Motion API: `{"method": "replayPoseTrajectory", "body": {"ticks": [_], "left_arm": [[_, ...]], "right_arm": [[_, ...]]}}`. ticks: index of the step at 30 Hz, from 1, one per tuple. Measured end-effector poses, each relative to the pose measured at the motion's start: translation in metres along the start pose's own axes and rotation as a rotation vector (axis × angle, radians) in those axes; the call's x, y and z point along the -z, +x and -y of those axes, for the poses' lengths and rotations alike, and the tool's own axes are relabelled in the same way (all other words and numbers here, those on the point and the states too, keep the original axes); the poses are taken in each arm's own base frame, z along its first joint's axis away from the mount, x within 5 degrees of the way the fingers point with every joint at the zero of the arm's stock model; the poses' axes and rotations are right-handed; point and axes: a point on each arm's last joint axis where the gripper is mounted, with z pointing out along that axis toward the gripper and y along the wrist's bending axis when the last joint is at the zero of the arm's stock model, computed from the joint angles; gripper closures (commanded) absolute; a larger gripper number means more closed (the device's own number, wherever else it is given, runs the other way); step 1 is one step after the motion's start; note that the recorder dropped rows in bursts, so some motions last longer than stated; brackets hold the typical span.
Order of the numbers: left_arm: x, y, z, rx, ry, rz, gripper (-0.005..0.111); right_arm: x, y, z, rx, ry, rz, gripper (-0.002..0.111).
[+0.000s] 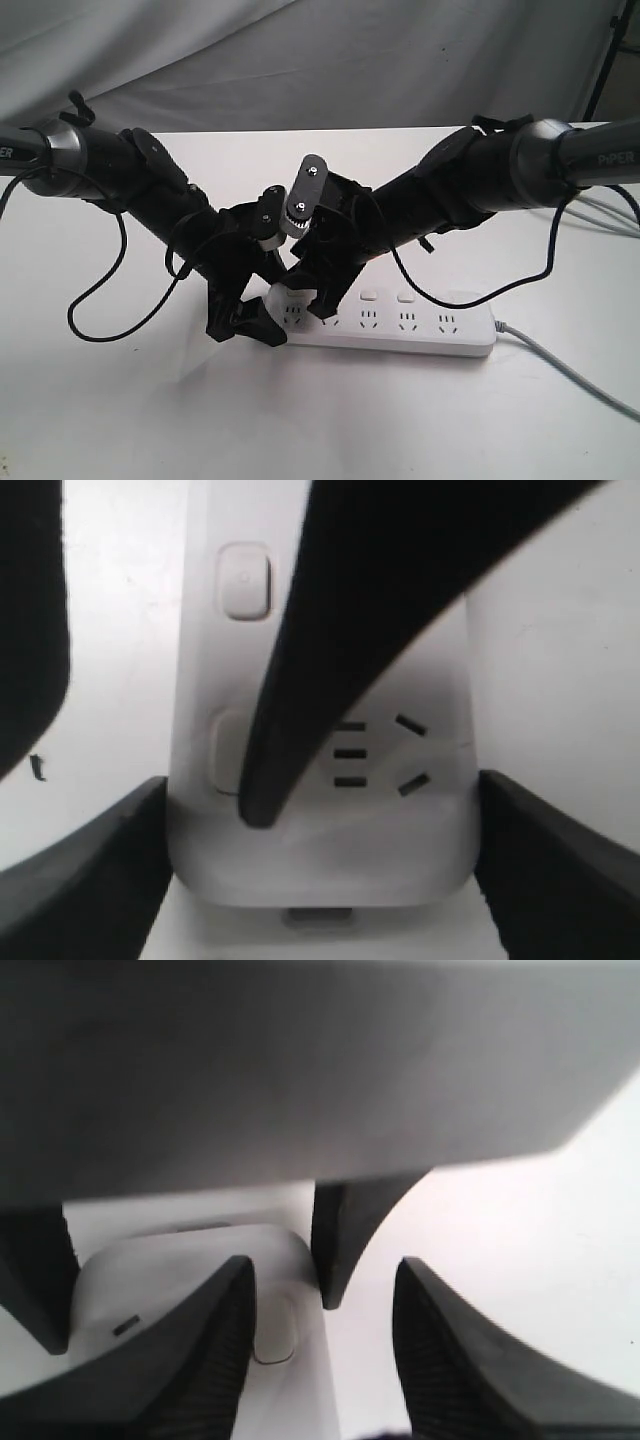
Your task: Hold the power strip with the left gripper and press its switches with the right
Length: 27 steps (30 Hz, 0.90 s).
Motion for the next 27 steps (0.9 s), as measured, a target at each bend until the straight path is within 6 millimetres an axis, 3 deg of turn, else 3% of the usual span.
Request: {"method": "replayPoseTrajectory", "body": {"ticks": [27], "left_arm": [[0.0,0.0,0.0,0.0,0.0,0.0,0.04]], "right_arm": [[-0.0098,0.0074,0.0016,0.038,0.012,-0.005,0.067]]}}
